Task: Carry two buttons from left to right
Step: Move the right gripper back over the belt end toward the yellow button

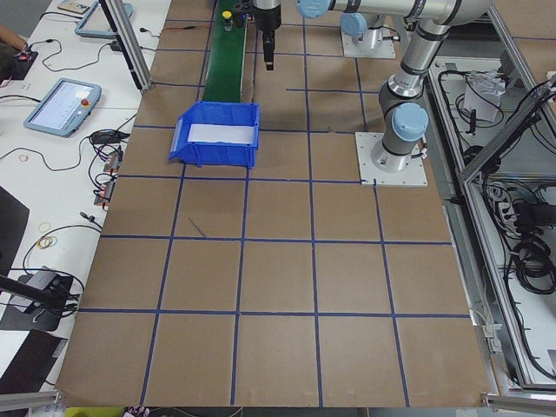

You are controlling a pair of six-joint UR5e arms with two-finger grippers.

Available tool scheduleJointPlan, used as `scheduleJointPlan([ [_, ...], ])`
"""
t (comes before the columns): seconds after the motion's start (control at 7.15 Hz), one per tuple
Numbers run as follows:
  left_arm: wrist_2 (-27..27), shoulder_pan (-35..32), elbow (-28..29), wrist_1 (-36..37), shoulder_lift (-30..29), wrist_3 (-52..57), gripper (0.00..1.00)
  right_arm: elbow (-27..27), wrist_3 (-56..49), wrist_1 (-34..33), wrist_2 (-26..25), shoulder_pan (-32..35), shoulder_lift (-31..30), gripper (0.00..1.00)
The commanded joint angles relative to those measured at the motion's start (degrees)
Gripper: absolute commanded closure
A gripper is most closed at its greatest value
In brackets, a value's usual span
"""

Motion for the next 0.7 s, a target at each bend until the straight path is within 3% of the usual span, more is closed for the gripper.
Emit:
scheduleJointPlan([
  [0.0,0.0,0.0,-0.1,0.0,0.0,0.1,0.0,0.1,3.1,3.5,-0.8,8.9,-3.4,0.17],
  [0.28,0.0,0.1,0.0,0.0,0.0,0.2,0.0,2.5,15.8,3.4,-0.2,15.2,-3.5,0.0],
  [0.56,0.0,0.0,0.0,0.0,0.0,0.2,0.0,6.4,33.2,2.9,0.5,18.4,-3.5,0.0],
])
